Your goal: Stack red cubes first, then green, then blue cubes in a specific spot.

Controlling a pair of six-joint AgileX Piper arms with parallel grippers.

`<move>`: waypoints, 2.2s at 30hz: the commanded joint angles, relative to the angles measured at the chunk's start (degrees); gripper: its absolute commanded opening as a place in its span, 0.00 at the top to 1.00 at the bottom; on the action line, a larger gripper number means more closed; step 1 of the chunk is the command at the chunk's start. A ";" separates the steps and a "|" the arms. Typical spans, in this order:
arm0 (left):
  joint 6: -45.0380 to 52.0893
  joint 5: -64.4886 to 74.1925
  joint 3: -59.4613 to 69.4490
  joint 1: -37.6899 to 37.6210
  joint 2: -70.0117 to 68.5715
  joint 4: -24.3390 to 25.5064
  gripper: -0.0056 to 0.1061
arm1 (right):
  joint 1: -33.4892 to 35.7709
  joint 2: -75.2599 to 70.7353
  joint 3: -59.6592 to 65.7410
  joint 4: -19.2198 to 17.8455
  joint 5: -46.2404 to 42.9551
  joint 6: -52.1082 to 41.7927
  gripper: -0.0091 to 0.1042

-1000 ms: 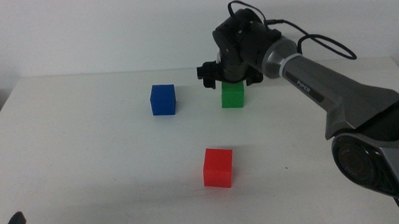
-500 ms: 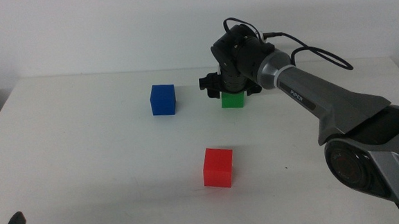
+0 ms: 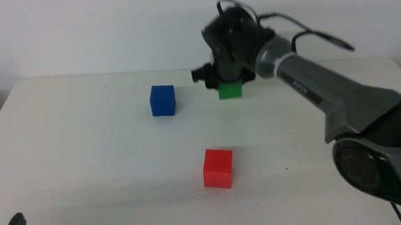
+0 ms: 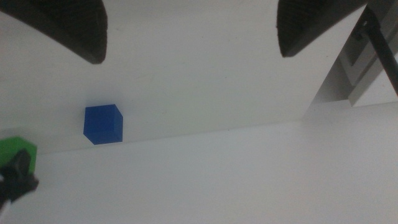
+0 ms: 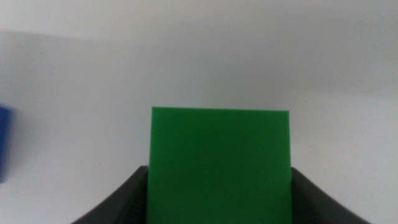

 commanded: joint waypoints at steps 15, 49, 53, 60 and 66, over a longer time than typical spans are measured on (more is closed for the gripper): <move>-0.09 -4.33 -0.21 -0.20 -1.09 -0.67 0.11 | 18.46 -28.27 5.58 -12.27 9.89 8.94 0.93; -0.09 -4.33 -0.21 -0.20 -1.09 -0.67 0.11 | 23.88 -32.91 42.97 -14.95 4.17 41.94 0.93; -0.09 -4.33 -0.21 -0.20 -1.09 -0.67 0.11 | 23.93 -32.91 45.93 -15.07 0.19 43.22 0.93; -0.09 -4.33 -0.21 -0.20 -1.09 -0.67 0.11 | 23.93 -32.48 47.78 -19.32 -2.51 46.87 0.93; -0.09 -4.33 -0.21 -0.20 -1.09 -0.67 0.11 | 23.93 -31.78 47.78 -19.58 -2.61 47.50 0.93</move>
